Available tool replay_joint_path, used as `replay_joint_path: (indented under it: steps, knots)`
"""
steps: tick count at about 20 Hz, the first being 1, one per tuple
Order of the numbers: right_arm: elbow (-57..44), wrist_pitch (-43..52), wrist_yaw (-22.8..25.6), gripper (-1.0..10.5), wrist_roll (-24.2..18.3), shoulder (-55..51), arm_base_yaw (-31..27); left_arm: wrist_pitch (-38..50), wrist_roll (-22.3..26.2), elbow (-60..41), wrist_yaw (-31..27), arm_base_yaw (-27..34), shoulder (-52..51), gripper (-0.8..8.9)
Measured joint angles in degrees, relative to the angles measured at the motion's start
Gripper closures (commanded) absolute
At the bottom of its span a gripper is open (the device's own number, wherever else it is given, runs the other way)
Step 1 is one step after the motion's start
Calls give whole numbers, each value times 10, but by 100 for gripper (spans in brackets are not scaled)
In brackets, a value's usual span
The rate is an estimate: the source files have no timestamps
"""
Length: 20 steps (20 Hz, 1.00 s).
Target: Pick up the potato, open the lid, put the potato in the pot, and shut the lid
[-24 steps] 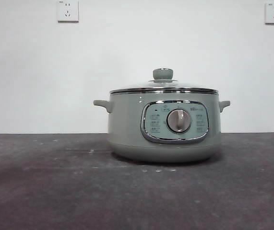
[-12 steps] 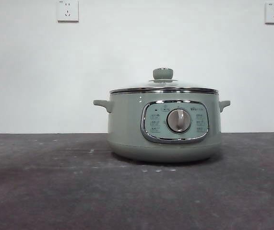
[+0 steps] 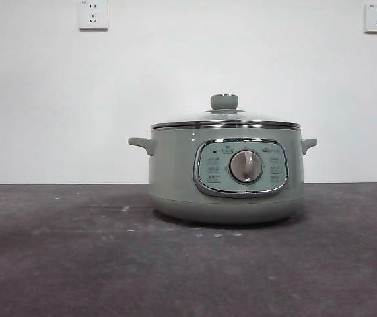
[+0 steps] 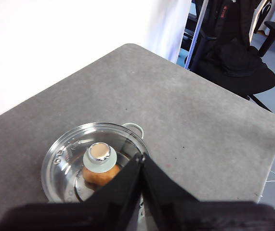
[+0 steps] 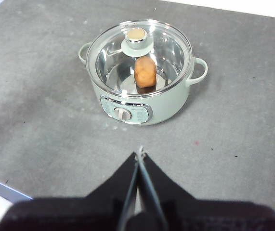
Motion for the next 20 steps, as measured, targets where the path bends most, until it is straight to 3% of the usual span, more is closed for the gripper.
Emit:
replay_joint_path:
  steps: [4,10,13,20]
  knots:
    - [0,0,0,946,1,16,0,-1,8,-1,0,69,-33,817]
    - [0,0,0,946,1,52,0,4,41,-55,2,190,-176,817]
    - [0,0,0,946,1,75,0,68,57,-203,5,262,-277,817]
    - [0,0,11,946,1,143,0,504,82,-759,30,341,-551,817]
